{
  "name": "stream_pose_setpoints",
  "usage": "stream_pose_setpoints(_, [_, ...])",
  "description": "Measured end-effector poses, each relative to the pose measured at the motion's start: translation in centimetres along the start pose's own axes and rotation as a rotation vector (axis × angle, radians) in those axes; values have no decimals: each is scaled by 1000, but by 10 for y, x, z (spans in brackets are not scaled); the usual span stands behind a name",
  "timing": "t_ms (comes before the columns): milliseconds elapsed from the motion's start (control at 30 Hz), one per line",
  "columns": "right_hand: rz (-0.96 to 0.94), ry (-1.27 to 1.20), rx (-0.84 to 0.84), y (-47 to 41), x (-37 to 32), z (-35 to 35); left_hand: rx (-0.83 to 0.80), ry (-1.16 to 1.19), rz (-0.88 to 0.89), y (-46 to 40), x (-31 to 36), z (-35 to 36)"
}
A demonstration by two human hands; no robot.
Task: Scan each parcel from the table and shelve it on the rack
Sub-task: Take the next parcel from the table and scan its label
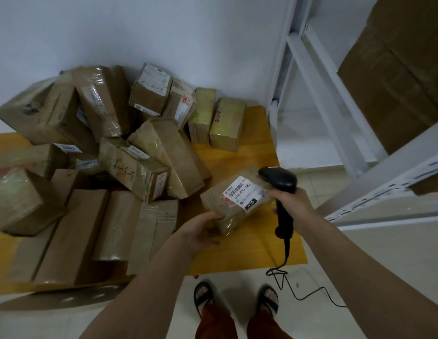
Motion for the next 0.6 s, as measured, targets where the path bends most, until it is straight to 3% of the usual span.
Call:
stream_pose_setpoints(333, [56, 63, -13, 8, 30, -1, -40, -26, 77, -2, 0, -3])
stream_pose_setpoints(600, [-114, -83, 60, 34, -9, -18, -225, -121, 220, 22, 43, 29])
Point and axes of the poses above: each hand's wrist, its own y-axis away from the middle knuckle, its own z-axis out of the palm, x = y × z, the point moved 5 cm from there along -y, towards the middle knuckle, and after that the axes turned 14 degrees about y, right-handed, at the moved point
